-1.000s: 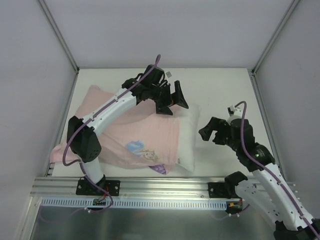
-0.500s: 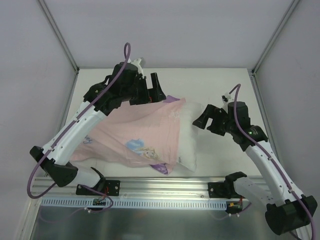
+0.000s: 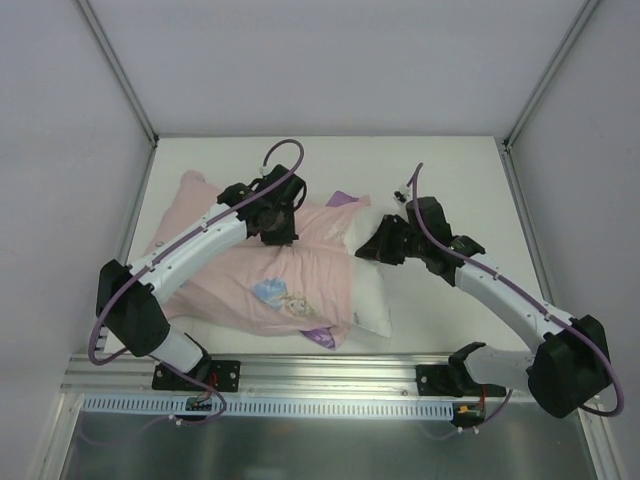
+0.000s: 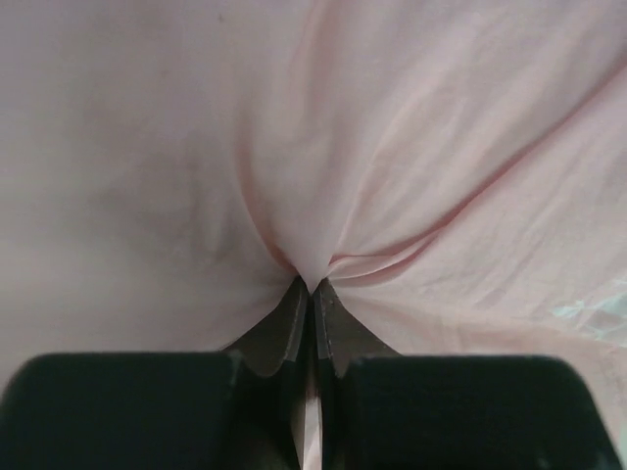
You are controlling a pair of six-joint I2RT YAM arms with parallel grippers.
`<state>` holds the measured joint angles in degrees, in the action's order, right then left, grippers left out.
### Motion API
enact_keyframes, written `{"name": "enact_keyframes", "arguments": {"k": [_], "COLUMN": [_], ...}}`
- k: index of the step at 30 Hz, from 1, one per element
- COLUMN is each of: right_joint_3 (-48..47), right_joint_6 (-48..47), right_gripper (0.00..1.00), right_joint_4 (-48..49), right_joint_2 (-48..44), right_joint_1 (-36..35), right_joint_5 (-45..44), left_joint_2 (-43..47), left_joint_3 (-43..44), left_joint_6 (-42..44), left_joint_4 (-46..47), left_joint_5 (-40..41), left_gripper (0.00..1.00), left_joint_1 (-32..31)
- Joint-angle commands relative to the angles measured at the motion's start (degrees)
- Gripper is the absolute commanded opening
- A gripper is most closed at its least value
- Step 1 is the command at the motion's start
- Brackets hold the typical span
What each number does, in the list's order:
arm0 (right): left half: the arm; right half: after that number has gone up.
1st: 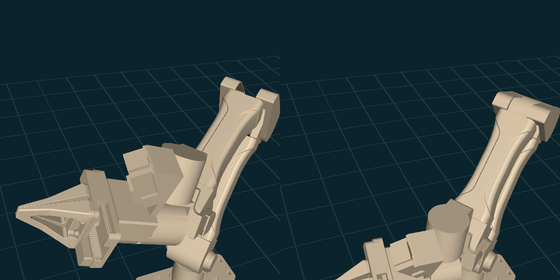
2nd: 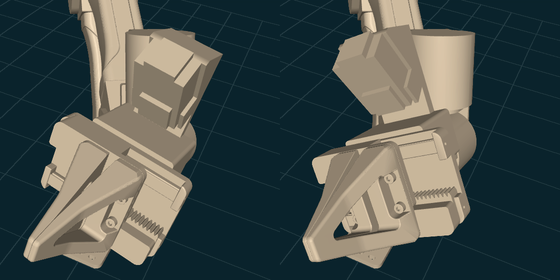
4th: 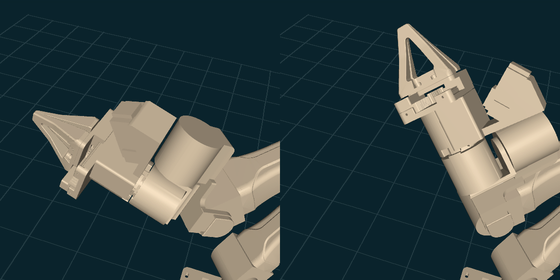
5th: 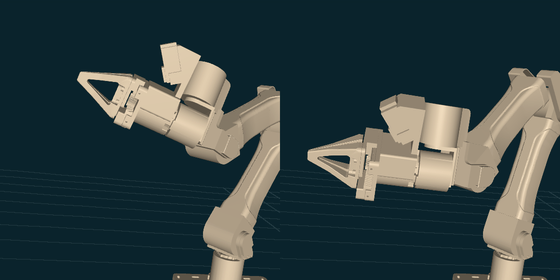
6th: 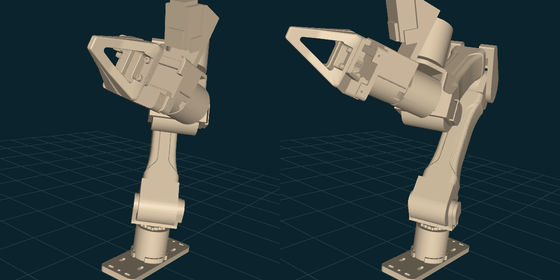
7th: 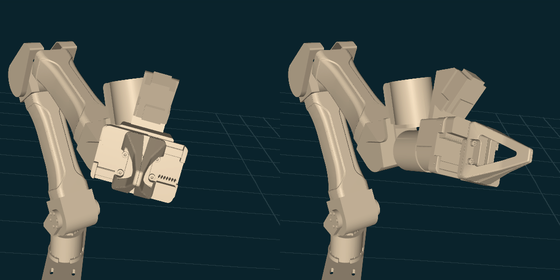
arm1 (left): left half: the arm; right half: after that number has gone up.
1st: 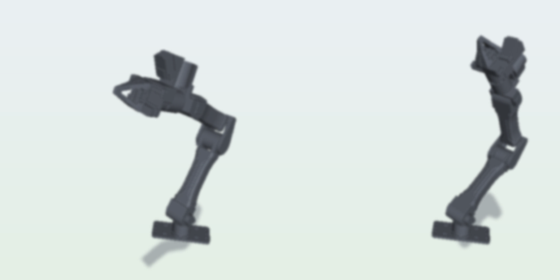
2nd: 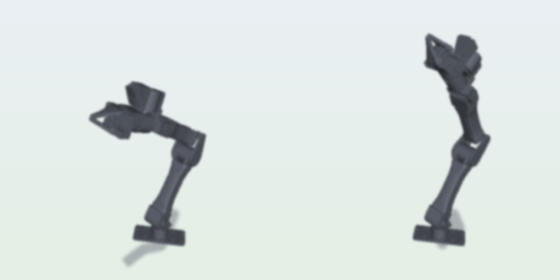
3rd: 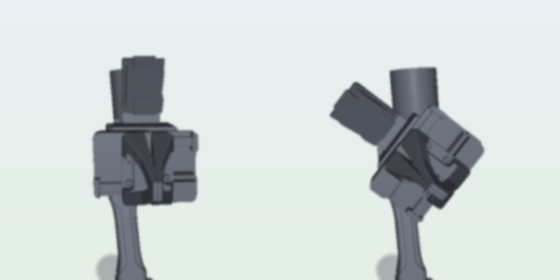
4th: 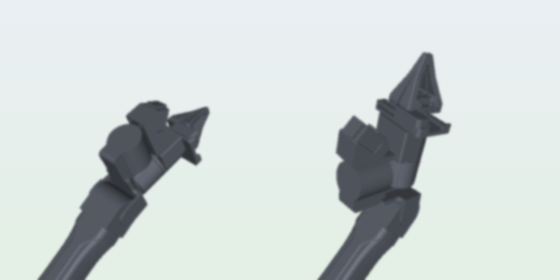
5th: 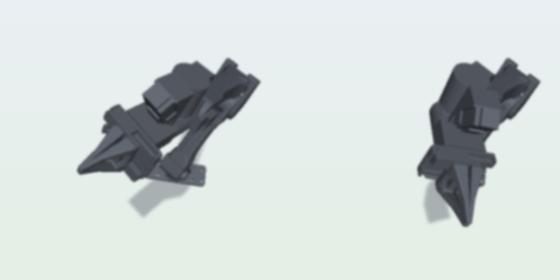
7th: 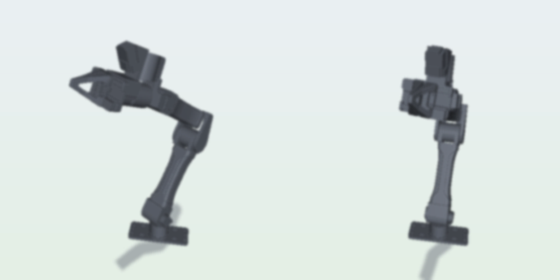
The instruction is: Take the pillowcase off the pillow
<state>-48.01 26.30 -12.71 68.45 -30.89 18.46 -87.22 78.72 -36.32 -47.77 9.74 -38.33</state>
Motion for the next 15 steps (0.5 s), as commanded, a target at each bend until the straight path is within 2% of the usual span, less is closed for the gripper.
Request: {"name": "enact_keyframes", "arguments": {"k": [1,3,6,9,10,11,13,15], "right_joint_3": [-2.2,-2.6,-5.3,-7.5,-6.9,-6.6,-6.7,-6.1], "right_joint_6": [1.6,0.8,-2.7,-4.8,-4.8,-5.6,-6.9,-7.1], "right_gripper": [0.01,0.01,0.01,0.01,0.01,0.01,0.01,0.01], "right_joint_4": [3.0,2.1,-5.0,-11.2,-12.4,-13.1,-15.9,-16.0], "right_joint_2": [-1.6,-4.5,-9.5,-14.6,-16.1,-18.3,-19.2,-18.8], "right_joint_1": [2.1,5.8,12.0,23.2,30.3,34.2,42.7,46.8], "right_joint_5": [-0.9,-0.7,-1.8,-2.3,0.2,1.4,4.5,7.5], "left_joint_2": [2.7,5.7,10.8,16.3,18.9,19.9,21.6,21.8], "left_joint_3": [0.0,-1.2,-3.0,-5.4,-6.3,-6.2,-4.4,-3.0], "left_joint_6": [0.4,0.8,1.7,3.8,4.5,4.7,5.3,5.6], "left_joint_4": [-1.3,-1.4,-1.4,-2.1,-2.5,-3.9,-5.5,-6.5], "left_joint_5": [4.2,3.3,3.0,2.4,2.4,3.3,6.5,6.2], "left_gripper": [0.00,0.00,0.00,0.00,0.00,0.00,0.00,0.00], "left_joint_1": [-0.3,1.9,6.9,14.2,16.4,19.4,20.7,20.8]}}
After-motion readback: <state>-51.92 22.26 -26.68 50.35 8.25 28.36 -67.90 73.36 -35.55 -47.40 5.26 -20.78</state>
